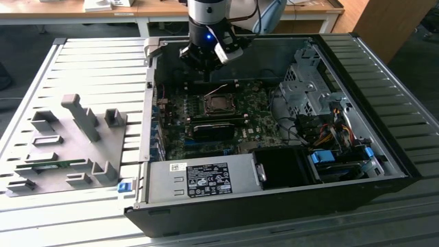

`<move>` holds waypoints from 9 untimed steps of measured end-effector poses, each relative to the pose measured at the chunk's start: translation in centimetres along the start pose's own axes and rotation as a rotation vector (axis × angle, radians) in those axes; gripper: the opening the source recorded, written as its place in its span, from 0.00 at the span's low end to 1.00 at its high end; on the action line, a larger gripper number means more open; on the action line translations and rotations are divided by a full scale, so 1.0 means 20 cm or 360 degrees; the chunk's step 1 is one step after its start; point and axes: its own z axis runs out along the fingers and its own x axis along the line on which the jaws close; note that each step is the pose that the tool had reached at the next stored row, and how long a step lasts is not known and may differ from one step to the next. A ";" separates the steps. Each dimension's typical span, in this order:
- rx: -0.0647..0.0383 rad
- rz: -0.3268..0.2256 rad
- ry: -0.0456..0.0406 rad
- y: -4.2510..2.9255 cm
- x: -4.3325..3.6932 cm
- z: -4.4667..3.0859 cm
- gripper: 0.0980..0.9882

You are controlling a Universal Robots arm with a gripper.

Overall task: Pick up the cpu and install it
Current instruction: 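Install the first cpu locking lever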

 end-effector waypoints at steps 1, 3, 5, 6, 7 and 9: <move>-0.0019 0.0000 0.0001 -0.001 -0.002 0.001 0.01; -0.0041 0.0000 0.0001 -0.004 -0.005 0.006 0.01; -0.0050 0.0000 0.0001 -0.008 -0.006 0.012 0.01; -0.0050 0.0000 0.0001 -0.010 -0.007 0.017 0.01; -0.0050 0.0000 0.0001 -0.011 -0.008 0.023 0.01; -0.0049 0.0000 0.0001 -0.012 -0.016 0.040 0.01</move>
